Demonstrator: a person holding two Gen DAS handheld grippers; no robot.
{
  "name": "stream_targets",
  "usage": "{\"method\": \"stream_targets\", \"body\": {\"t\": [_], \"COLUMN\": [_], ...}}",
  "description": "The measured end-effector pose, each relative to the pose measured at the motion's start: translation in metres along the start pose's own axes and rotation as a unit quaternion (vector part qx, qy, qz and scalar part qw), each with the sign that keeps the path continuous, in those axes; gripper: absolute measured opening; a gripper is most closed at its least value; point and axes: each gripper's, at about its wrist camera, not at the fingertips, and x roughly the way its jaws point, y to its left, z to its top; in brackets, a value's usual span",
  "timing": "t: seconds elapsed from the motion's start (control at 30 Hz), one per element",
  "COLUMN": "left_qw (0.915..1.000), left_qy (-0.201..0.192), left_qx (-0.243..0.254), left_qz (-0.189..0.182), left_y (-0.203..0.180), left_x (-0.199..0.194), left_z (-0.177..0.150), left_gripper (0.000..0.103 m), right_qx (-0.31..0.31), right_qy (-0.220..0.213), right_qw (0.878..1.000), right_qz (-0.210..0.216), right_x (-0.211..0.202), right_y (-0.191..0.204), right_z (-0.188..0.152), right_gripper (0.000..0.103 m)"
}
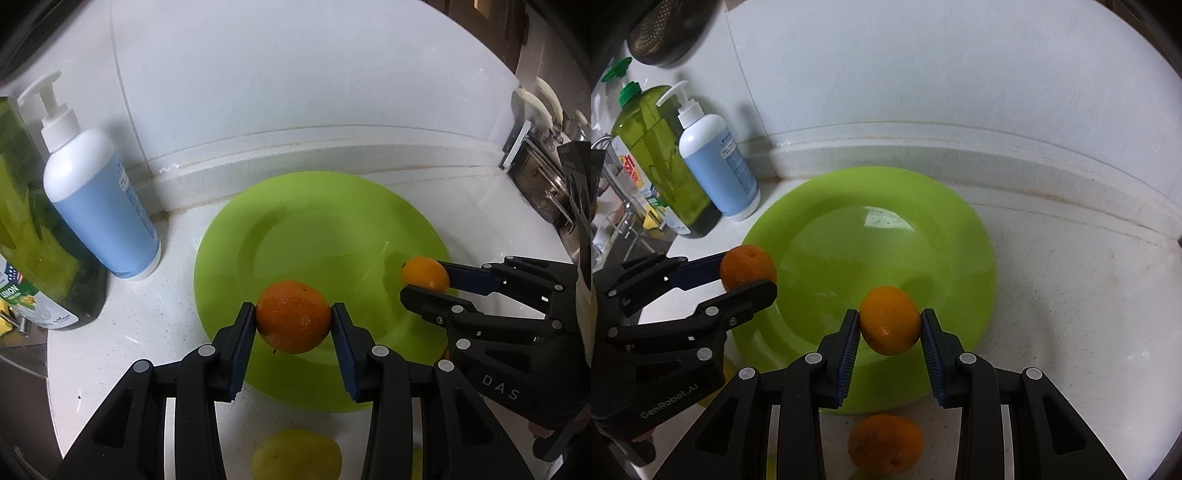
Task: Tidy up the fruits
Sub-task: 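Carry both held oranges over the light-green plate with both tools, then open both tools to release the oranges onto the plate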
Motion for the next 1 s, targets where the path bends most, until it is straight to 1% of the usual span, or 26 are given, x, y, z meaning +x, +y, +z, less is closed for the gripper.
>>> {"method": "stream_targets", "body": {"t": [0.4, 0.47, 0.53, 0.6, 0.67, 0.77, 0.83, 1.0], "left_qw": [0.9997, 0.9998, 0.9998, 0.9998, 0.9998, 0.9994, 0.9991, 0.997], "left_qy": [0.021, 0.018, 0.014, 0.01, -0.001, -0.018, -0.028, -0.062], "left_qx": [-0.007, -0.008, -0.013, -0.016, -0.019, -0.022, -0.023, -0.021], "left_qz": [0.005, 0.003, 0.002, 0.005, 0.009, 0.017, 0.022, 0.042], "left_y": [0.002, 0.002, 0.002, 0.005, 0.004, 0.004, 0.004, 0.003], "left_x": [0.018, 0.018, 0.017, 0.012, 0.003, -0.013, -0.023, -0.06], "left_z": [0.001, 0.002, 0.003, 0.002, 0.0, -0.003, -0.005, -0.016], "left_gripper": [0.041, 0.041, 0.043, 0.046, 0.048, 0.053, 0.06, 0.068], "right_qx": [0.0, 0.0, 0.001, 0.003, 0.002, -0.001, 0.002, 0.006], "right_qy": [0.021, 0.017, 0.014, 0.008, 0.0, -0.013, -0.023, -0.056], "right_qw": [1.0, 1.0, 1.0, 1.0, 1.0, 1.0, 1.0, 0.998], "right_qz": [-0.003, -0.005, -0.003, 0.0, -0.003, -0.007, -0.007, -0.01], "right_x": [0.013, 0.013, 0.011, 0.007, 0.001, -0.008, -0.018, -0.045], "right_y": [0.001, 0.001, 0.0, -0.001, 0.0, 0.002, 0.003, 0.009], "right_z": [0.003, 0.003, 0.003, 0.002, 0.002, 0.0, -0.001, -0.007], "right_gripper": [0.035, 0.035, 0.036, 0.036, 0.041, 0.041, 0.041, 0.041]}}
